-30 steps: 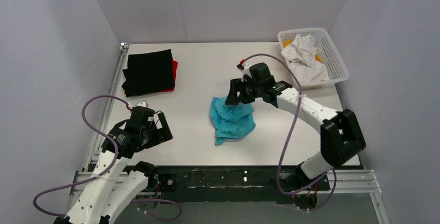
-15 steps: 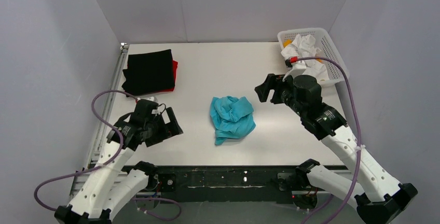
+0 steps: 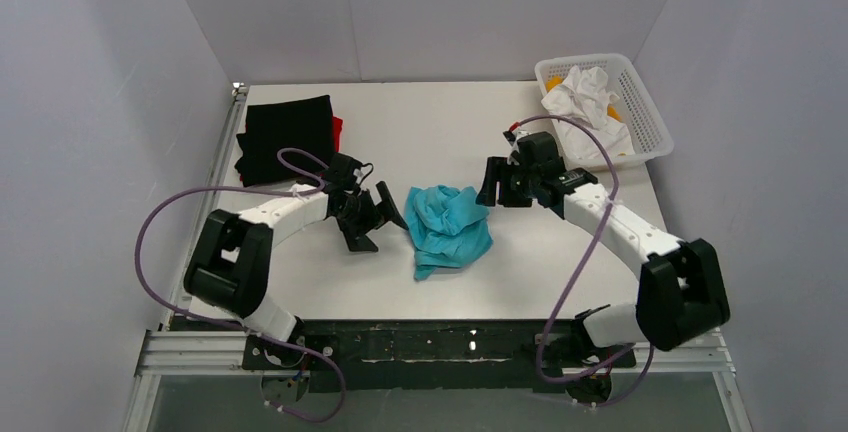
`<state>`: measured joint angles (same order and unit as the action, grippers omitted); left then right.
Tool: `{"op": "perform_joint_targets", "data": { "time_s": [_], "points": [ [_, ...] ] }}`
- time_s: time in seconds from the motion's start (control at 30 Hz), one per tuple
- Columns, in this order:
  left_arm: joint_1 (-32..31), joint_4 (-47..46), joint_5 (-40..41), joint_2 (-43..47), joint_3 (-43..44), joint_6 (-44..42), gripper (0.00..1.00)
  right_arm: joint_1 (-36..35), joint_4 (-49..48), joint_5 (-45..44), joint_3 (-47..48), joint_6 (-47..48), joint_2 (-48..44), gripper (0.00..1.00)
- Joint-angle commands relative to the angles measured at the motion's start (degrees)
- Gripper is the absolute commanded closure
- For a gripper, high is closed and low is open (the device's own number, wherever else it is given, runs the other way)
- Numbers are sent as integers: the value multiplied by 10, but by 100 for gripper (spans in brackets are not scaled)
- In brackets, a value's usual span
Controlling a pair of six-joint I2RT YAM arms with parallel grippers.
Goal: Fold and stack the t-shirts
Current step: Flatten out the tshirt
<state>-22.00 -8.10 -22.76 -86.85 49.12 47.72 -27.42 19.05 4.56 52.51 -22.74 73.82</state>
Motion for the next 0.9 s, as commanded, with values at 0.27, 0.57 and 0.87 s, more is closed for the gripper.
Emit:
{"op": "perform_joint_targets", "data": {
  "time_s": [0.27, 0.57, 0.87],
  "points": [
    [-11, -119, -140, -206, 68, 78, 47, 29, -134, 176, 66, -65, 183, 39],
    [-14, -130, -127, -186, 39, 76, 100, 28, -165, 200, 55, -86, 210, 52],
    [-14, -40, -55, -109, 32, 25, 100, 26, -174, 216, 39, -81, 192, 99]
  ]
}}
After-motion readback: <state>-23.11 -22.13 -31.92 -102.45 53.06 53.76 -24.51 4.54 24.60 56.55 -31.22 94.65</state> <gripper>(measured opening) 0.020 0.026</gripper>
